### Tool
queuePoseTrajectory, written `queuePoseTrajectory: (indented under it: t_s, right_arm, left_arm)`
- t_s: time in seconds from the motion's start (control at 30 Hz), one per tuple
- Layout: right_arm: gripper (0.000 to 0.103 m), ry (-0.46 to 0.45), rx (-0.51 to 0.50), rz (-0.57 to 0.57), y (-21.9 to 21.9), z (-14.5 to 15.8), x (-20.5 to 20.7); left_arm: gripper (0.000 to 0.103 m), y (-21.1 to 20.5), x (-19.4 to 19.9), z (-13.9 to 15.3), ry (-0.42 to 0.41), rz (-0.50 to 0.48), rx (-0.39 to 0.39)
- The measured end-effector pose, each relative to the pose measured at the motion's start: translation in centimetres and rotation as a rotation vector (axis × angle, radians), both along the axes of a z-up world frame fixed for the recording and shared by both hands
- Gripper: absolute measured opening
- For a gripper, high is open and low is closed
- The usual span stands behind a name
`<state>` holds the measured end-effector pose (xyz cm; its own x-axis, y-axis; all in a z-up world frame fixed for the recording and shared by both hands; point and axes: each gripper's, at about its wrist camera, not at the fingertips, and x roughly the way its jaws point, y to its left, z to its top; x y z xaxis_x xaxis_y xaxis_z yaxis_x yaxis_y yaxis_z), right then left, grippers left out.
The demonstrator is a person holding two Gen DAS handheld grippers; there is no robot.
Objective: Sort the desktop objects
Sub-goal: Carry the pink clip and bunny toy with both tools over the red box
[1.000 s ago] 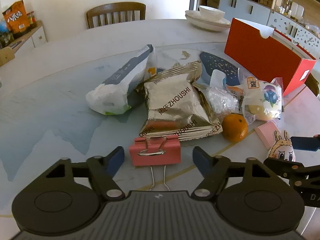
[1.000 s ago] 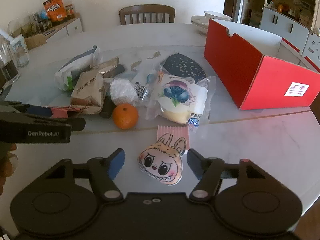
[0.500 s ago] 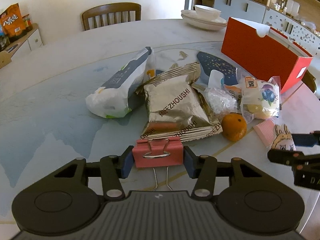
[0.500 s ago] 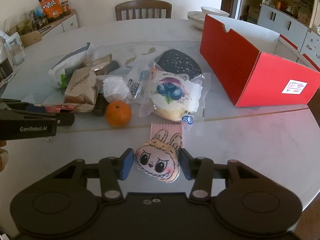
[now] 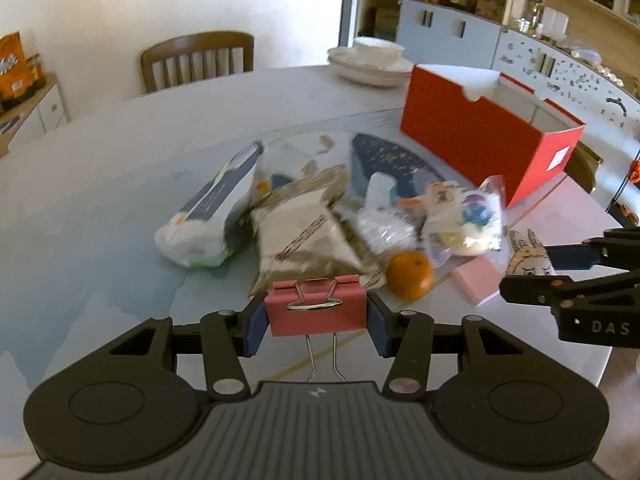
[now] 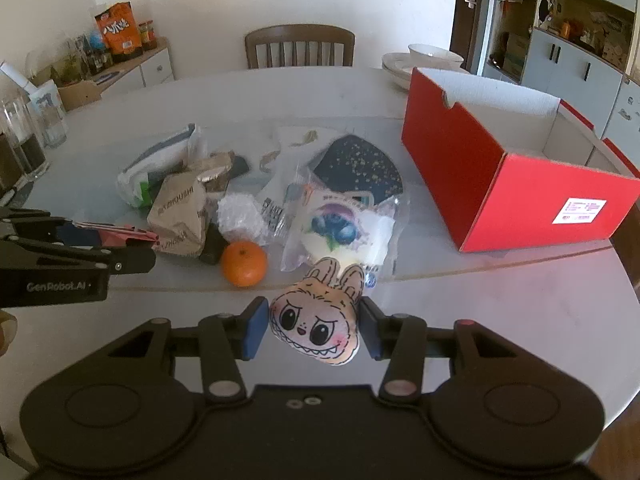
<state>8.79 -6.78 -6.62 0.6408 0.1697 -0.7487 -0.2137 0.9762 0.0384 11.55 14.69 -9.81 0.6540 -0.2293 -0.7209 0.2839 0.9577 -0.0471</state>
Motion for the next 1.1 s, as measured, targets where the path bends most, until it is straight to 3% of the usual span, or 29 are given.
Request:
queuePoseTrajectory:
  t_s: [0.3, 0.77, 1.1]
  right_arm:
    - [0.047, -0.011, 0.028, 0.064, -3.2, 1.7, 1.2]
    - [0.047, -0.074, 0.058, 0.189, -9.0, 6.3, 4.9]
    - [0.047, -0.105, 0.090, 0.185, -13.8, 8.2, 8.7]
  left_arm:
    - [0.050, -3.1, 0.4, 2.3, -0.053, 0.028, 0.019]
    - [0.050, -8.5, 2.2, 6.0, -0.111, 0.085, -0.031]
    - [0.050, -12.2, 3.8, 8.4, -0.137, 0.083, -0.042]
